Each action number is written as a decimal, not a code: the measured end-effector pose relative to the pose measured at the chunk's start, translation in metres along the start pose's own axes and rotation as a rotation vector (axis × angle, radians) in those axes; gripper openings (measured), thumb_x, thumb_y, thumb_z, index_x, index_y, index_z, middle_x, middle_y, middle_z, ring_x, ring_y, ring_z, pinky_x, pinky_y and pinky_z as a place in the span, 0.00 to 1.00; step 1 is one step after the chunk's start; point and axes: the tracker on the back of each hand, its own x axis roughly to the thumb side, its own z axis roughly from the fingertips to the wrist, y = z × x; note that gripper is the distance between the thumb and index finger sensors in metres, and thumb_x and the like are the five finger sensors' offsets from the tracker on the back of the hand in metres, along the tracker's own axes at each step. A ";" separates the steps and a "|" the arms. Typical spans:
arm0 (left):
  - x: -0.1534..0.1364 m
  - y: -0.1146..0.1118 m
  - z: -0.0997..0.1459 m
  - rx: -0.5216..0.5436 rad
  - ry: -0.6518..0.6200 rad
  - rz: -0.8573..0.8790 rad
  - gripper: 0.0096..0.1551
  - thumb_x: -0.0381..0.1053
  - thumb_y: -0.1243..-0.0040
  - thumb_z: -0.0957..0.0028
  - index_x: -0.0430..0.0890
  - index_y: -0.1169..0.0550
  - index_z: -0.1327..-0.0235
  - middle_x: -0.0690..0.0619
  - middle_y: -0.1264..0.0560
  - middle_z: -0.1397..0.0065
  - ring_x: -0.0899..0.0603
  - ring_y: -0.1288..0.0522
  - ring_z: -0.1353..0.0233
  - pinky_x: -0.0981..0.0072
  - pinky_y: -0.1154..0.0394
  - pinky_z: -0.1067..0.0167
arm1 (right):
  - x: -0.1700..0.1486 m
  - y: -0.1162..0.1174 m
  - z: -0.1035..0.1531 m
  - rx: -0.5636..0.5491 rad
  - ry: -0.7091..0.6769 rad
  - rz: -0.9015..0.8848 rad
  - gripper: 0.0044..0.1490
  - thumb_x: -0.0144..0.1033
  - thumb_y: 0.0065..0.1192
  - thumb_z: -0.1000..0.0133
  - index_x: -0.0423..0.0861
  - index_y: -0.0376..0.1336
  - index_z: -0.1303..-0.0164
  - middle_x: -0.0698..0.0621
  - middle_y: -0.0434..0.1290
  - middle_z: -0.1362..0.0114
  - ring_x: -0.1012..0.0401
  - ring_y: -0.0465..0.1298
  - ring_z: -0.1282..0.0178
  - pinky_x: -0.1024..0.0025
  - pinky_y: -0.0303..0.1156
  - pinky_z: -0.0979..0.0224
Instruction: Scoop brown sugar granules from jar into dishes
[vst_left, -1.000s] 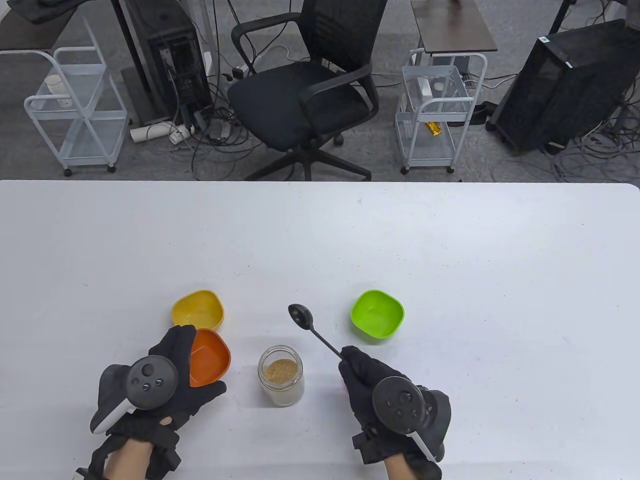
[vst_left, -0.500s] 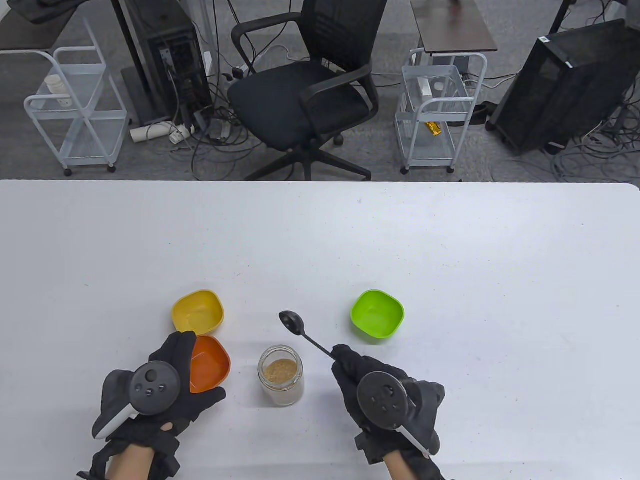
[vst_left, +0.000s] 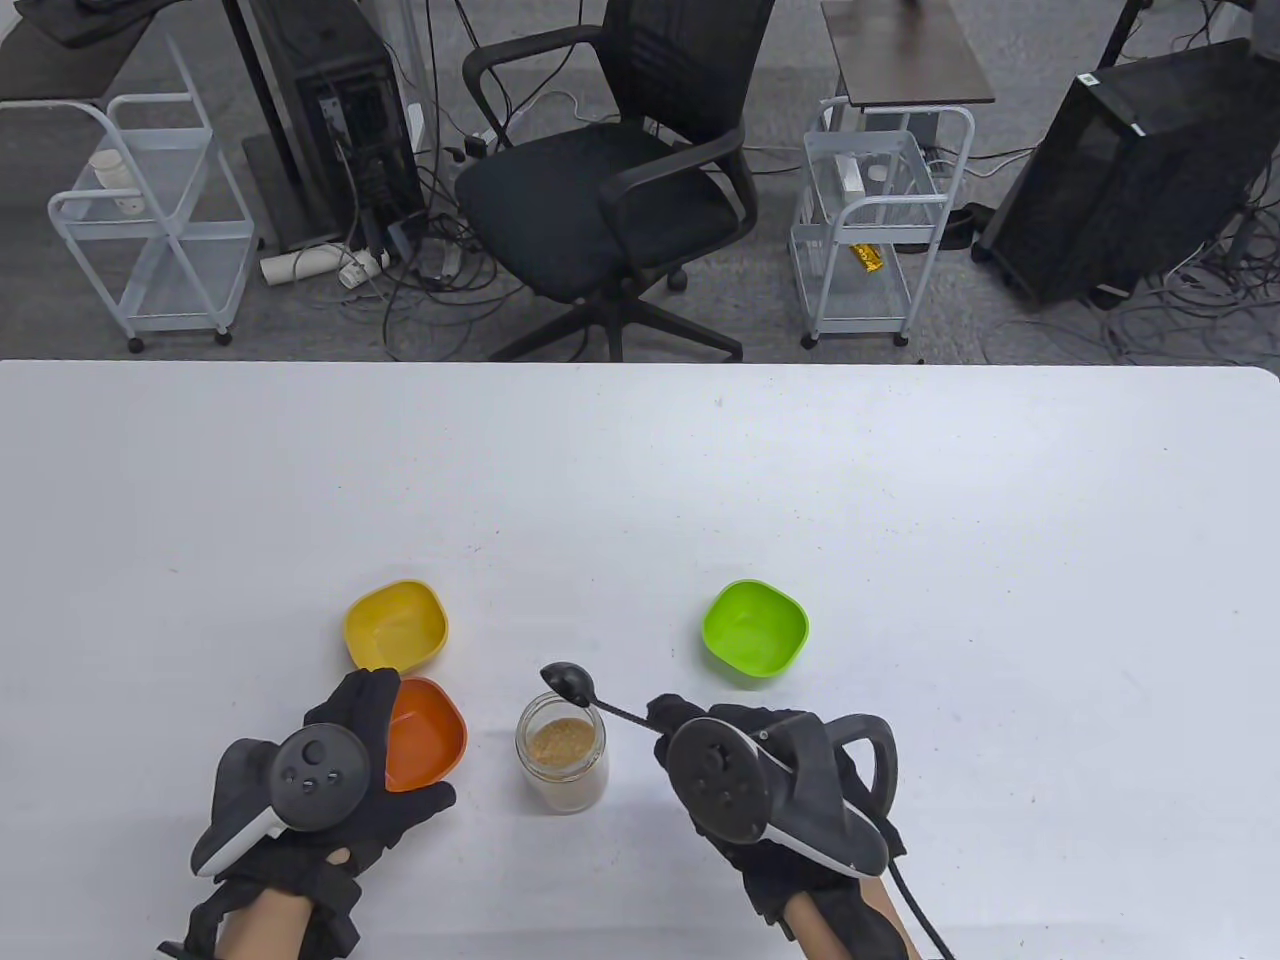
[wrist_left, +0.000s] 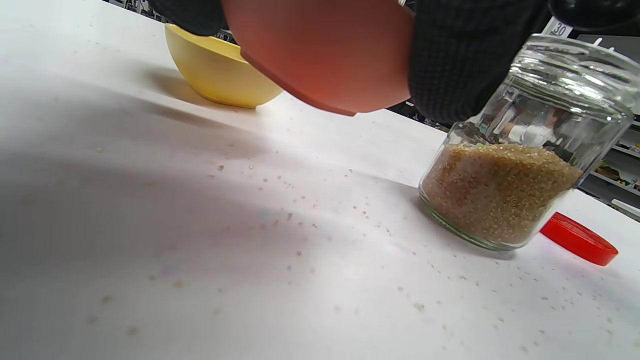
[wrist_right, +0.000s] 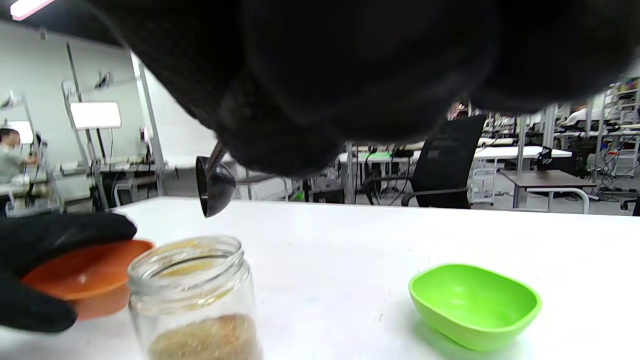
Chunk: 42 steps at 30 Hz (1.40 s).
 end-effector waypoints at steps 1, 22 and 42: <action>0.000 0.000 0.000 -0.001 -0.002 0.000 0.72 0.68 0.28 0.45 0.31 0.57 0.14 0.28 0.56 0.12 0.22 0.47 0.17 0.37 0.37 0.20 | 0.003 -0.001 -0.002 0.017 -0.005 0.019 0.22 0.47 0.70 0.44 0.56 0.75 0.40 0.58 0.87 0.66 0.63 0.83 0.82 0.62 0.85 0.61; 0.006 -0.004 -0.003 -0.030 -0.014 -0.046 0.72 0.68 0.29 0.44 0.31 0.57 0.14 0.28 0.57 0.12 0.22 0.47 0.17 0.37 0.38 0.20 | 0.078 0.013 -0.058 0.292 -0.051 0.482 0.22 0.47 0.71 0.45 0.55 0.76 0.42 0.59 0.87 0.67 0.63 0.83 0.81 0.62 0.85 0.60; 0.008 -0.005 -0.003 -0.045 -0.025 -0.058 0.72 0.68 0.29 0.45 0.31 0.57 0.14 0.28 0.57 0.12 0.22 0.47 0.17 0.37 0.38 0.20 | 0.021 0.039 -0.092 0.643 0.107 -0.076 0.23 0.46 0.67 0.42 0.50 0.75 0.40 0.60 0.85 0.69 0.63 0.82 0.82 0.62 0.85 0.61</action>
